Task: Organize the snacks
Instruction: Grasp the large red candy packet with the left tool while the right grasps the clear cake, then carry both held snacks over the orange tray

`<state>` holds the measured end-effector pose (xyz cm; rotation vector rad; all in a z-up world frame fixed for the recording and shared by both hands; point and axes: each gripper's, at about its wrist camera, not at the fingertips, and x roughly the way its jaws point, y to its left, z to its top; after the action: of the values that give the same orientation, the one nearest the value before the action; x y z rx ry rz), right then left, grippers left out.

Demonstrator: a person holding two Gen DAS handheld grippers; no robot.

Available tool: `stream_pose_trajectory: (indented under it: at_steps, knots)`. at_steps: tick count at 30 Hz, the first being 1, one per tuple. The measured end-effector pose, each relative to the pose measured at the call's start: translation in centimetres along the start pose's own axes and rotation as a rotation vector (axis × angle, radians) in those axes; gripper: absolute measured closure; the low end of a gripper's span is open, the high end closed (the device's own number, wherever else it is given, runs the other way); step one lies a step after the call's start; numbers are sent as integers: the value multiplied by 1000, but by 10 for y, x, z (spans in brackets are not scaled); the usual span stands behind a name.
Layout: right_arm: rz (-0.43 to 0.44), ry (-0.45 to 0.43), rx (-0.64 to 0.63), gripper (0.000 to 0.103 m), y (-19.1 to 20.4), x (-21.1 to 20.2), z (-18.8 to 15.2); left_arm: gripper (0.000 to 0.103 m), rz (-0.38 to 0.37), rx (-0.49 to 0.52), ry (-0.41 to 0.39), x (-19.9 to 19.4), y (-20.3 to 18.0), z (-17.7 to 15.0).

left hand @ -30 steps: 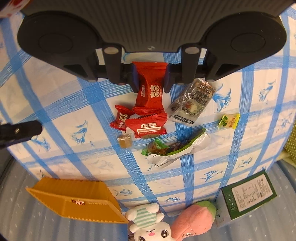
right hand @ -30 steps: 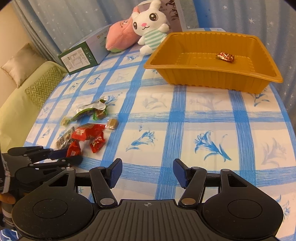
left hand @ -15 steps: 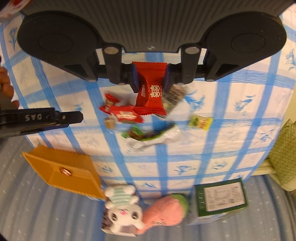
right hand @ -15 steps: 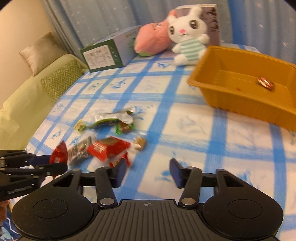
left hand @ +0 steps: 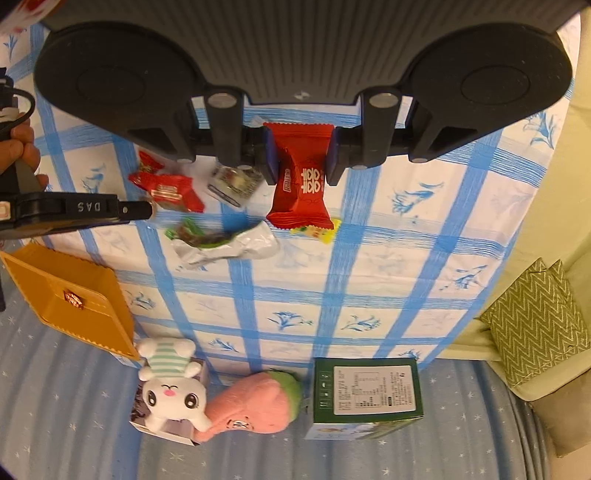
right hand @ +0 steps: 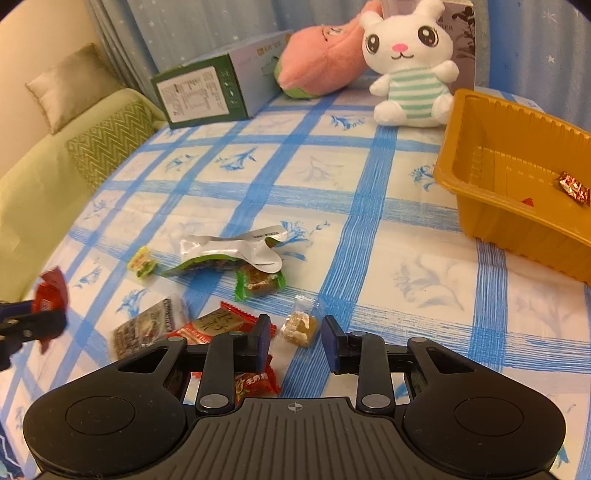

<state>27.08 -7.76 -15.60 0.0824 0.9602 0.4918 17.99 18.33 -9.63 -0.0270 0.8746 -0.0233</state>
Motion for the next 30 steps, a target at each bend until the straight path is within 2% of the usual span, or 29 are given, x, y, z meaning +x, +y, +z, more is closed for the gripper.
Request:
stream_pose_trajectory:
  at_steps: [8, 11, 17, 30]
  knots:
    - [-34, 11, -15, 75, 3, 15, 0, 77, -1, -5, 8, 5, 5, 2]
    - [-60, 4, -55, 81, 8, 17, -1, 77, -3, -4, 8, 5, 4, 2]
    - [-69, 1, -89, 82, 9, 17, -3, 77, -4, 0, 6, 4, 3, 3]
    - [-18, -67, -33, 82, -4, -35, 2, 77, -44, 61, -16, -6, -23, 14]
